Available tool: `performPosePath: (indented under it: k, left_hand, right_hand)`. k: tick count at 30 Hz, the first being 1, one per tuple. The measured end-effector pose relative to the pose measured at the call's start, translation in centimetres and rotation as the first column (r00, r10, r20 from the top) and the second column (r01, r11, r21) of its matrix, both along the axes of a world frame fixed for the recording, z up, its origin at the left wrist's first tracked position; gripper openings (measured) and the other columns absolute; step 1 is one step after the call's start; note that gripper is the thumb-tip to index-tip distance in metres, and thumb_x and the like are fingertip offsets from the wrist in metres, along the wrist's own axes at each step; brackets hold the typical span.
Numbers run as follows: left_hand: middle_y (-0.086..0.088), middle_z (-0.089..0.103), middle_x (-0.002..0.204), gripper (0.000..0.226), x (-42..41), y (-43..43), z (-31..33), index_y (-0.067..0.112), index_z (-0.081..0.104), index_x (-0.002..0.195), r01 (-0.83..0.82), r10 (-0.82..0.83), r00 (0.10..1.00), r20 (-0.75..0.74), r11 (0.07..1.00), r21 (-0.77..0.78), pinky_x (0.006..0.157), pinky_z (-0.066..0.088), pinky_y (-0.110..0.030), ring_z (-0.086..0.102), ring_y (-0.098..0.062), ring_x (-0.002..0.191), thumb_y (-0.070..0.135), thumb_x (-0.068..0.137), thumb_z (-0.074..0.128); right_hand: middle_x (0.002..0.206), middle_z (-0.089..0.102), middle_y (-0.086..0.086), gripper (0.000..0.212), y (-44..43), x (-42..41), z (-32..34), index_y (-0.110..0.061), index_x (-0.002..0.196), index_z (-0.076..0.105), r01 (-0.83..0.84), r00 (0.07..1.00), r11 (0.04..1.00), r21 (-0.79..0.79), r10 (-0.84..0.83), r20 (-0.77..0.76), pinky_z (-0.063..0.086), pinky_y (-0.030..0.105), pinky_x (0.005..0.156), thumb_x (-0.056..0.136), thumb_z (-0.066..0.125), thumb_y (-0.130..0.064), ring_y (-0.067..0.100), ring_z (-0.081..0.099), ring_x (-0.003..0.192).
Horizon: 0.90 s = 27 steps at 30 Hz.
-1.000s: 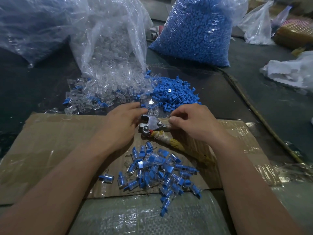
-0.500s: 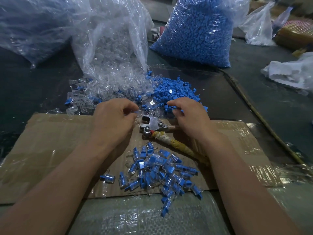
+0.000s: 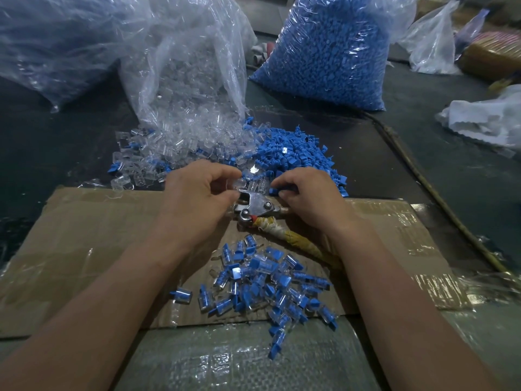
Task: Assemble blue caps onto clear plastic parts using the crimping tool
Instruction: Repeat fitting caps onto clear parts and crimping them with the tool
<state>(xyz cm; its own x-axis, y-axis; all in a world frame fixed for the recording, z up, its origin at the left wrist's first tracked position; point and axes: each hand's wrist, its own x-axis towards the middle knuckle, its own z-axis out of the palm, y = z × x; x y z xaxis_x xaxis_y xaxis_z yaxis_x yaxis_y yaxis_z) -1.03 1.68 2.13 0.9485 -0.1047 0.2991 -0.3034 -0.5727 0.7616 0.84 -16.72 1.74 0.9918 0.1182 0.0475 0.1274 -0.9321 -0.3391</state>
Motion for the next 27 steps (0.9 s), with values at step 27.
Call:
performPosePath:
  k: [27]
  left_hand:
    - [-0.001,0.068,0.080,0.022,-0.27,0.01,0.66,0.025,0.061,0.085,-0.014,-0.083,0.966,-0.245,0.930,-0.368,0.067,0.056,-0.018,0.068,-0.006,0.071,0.003,0.082,0.061]
  right_hand:
    - [0.092,0.046,-0.008,0.014,0.36,0.18,0.01,-0.020,0.102,0.060,-0.073,0.997,0.995,-0.073,0.075,0.014,0.036,0.027,0.082,0.090,0.054,-0.016,0.009,0.042,0.088]
